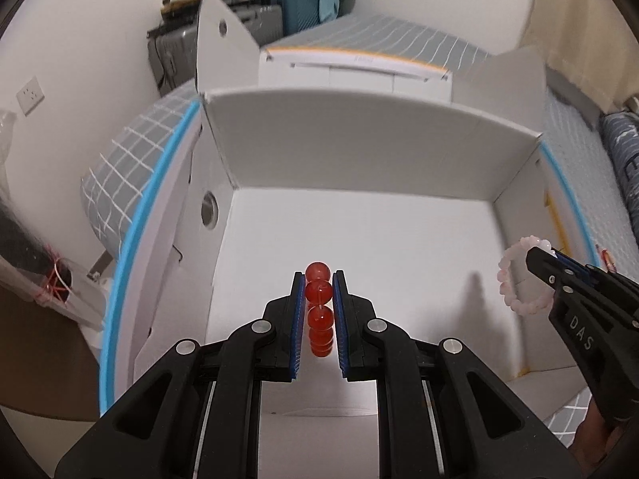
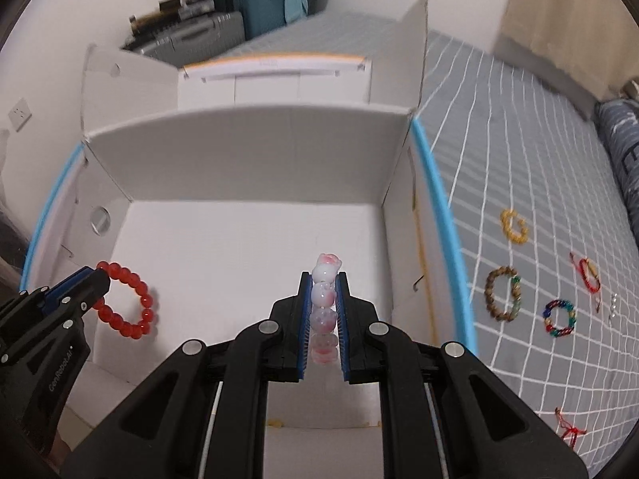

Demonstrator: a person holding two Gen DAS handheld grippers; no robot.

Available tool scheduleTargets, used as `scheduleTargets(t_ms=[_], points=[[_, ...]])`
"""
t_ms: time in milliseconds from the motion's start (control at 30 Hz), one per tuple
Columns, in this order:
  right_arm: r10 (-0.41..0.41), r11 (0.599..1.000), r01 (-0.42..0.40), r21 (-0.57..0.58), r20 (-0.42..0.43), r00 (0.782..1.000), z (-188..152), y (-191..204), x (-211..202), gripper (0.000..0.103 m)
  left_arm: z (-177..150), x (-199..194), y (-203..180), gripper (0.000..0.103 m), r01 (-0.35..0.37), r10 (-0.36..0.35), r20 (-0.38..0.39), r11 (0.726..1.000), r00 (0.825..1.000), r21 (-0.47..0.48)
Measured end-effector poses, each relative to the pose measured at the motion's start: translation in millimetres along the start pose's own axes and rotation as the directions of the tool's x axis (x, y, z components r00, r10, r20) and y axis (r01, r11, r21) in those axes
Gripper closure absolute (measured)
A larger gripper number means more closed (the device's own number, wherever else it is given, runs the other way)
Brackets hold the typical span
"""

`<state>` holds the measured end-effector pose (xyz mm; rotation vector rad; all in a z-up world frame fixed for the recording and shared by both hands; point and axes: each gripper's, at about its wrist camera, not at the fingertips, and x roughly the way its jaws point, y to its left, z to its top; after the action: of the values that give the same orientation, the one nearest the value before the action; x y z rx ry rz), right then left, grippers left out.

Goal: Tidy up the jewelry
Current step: 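Open both tools to drop the bracelets into the box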

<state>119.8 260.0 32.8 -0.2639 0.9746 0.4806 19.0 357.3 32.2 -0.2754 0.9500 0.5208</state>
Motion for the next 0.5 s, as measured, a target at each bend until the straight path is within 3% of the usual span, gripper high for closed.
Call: scheduleTargets(t_ms=[133,500], points=[[-0.006,1.0,0.006,0.002,-0.037,0.999,-2.1,0.9,12.3,0.092,-0.6,6.3,3.4,0.09,-0.017,0.017,-0.014,1.0,1.0,0.003],[-0.001,1.0,0.001,-0.006,-0.038,0.999,-4.0,2.4,10.1,0.09,-0.4,4.7,2.7,0.088,-0.024,0.024,-0.01,1.0,1.0,0.012]])
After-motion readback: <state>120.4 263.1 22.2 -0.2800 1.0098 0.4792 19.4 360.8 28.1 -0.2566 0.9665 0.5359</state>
